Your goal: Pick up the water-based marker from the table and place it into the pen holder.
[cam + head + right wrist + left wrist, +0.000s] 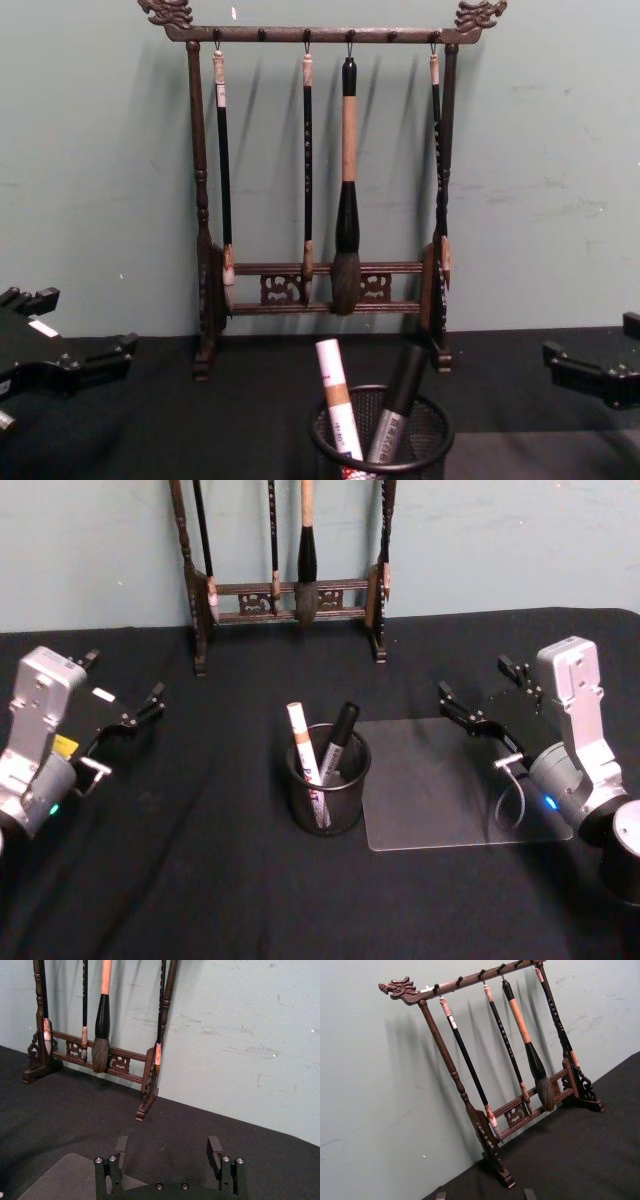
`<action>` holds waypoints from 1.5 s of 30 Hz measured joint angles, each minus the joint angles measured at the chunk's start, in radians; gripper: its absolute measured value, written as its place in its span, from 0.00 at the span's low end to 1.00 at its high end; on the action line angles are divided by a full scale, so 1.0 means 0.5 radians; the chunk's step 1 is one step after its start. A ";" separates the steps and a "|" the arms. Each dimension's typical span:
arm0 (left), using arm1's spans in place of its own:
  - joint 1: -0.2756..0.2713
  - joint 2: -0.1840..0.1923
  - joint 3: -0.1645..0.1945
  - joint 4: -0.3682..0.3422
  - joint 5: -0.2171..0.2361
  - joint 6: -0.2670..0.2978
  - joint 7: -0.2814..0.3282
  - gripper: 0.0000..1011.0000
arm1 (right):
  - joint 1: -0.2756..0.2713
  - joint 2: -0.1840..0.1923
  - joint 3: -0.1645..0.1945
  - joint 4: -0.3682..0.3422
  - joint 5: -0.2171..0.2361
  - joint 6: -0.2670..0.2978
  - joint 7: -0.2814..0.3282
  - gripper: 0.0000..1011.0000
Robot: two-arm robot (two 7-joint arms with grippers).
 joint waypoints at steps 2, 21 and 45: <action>0.000 0.000 0.000 0.000 0.000 0.000 0.000 0.99 | 0.000 0.000 0.000 0.000 0.000 0.000 0.000 0.99; 0.000 0.000 0.000 0.000 0.000 0.000 0.000 0.99 | 0.000 0.000 0.000 0.000 0.000 0.000 0.000 0.99; 0.000 0.000 0.000 0.000 0.000 0.000 0.000 0.99 | 0.000 0.000 0.000 0.000 0.000 0.000 0.000 0.99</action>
